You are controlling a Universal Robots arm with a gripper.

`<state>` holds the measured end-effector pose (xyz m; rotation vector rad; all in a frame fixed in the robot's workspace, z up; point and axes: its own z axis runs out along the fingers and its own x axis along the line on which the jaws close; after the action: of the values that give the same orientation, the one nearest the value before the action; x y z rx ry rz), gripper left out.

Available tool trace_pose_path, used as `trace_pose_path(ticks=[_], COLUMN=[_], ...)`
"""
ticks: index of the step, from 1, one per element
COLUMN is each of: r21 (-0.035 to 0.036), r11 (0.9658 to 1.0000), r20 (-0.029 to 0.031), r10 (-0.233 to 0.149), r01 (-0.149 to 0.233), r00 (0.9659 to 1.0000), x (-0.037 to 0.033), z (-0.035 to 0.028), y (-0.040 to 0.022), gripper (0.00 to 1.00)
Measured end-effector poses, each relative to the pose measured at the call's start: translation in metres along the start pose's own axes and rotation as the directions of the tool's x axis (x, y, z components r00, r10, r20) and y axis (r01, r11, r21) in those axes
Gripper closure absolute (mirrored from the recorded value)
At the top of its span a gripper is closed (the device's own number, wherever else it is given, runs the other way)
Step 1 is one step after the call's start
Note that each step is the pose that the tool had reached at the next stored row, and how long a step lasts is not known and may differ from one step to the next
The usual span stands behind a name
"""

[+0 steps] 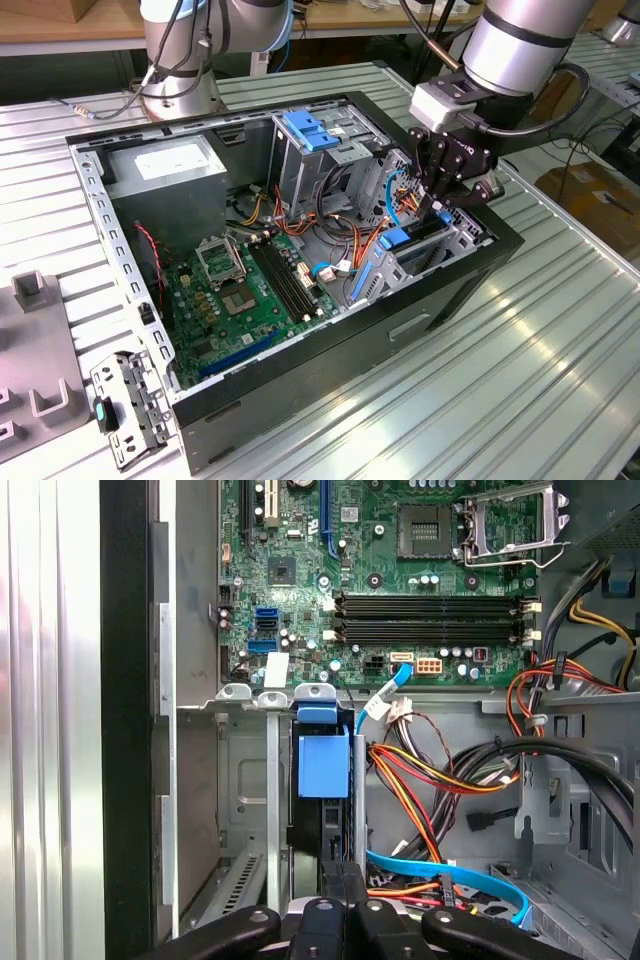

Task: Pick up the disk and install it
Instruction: 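Insert the second disk wire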

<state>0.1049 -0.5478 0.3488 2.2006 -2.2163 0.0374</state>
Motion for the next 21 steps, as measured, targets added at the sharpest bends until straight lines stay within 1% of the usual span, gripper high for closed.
trace_pose_path(ticks=[4,5,6,7,8,9,11,12,13,15,17,18,19,21], r21=[0.0000,0.0000,0.0000,0.0000,0.0000,0.0000,0.0000,0.0000,0.0000,-0.0010,-0.0029,-0.0039,-0.0054,-0.0065], r11=[1.0000,1.0000,1.0000,1.0000,1.0000,1.0000,1.0000,1.0000,1.0000,1.0000,1.0000,1.0000,1.0000,1.0000], r20=[0.0000,-0.0003,-0.0001,0.0000,0.0000,0.0001,0.0001,0.0003,0.0002,0.0001,-0.0057,-0.0063,-0.0079,-0.0140], r10=[0.000,0.000,0.000,0.000,0.000,0.000,0.000,0.000,0.000,0.000,0.000,0.000,0.000,0.000], r01=[0.000,0.000,0.000,0.000,0.000,0.000,0.000,0.000,0.000,0.000,0.000,0.000,0.000,0.000], r00=[1.0000,1.0000,1.0000,1.0000,1.0000,1.0000,1.0000,1.0000,1.0000,1.0000,1.0000,1.0000,1.0000,0.9999], x=[0.0000,-0.0001,0.0000,0.0001,0.0002,0.0005,0.0007,0.0009,0.0010,0.0000,-0.0051,-0.0075,-0.0120,-0.0196], z=[-0.0003,-0.0012,-0.0036,-0.0062,-0.0102,-0.0182,-0.0268,-0.0336,-0.0363,-0.0375,-0.0383,-0.0383,-0.0386,-0.0413], y=[0.0002,0.0002,0.0002,0.0001,0.0001,0.0001,0.0001,0.0000,0.0000,0.0001,0.0000,0.0000,0.0001,0.0001], gripper=[0.89,0.89,0.89,0.89,0.89,0.89,0.89,0.89,0.89,0.89,0.89,0.89,0.89,0.89])
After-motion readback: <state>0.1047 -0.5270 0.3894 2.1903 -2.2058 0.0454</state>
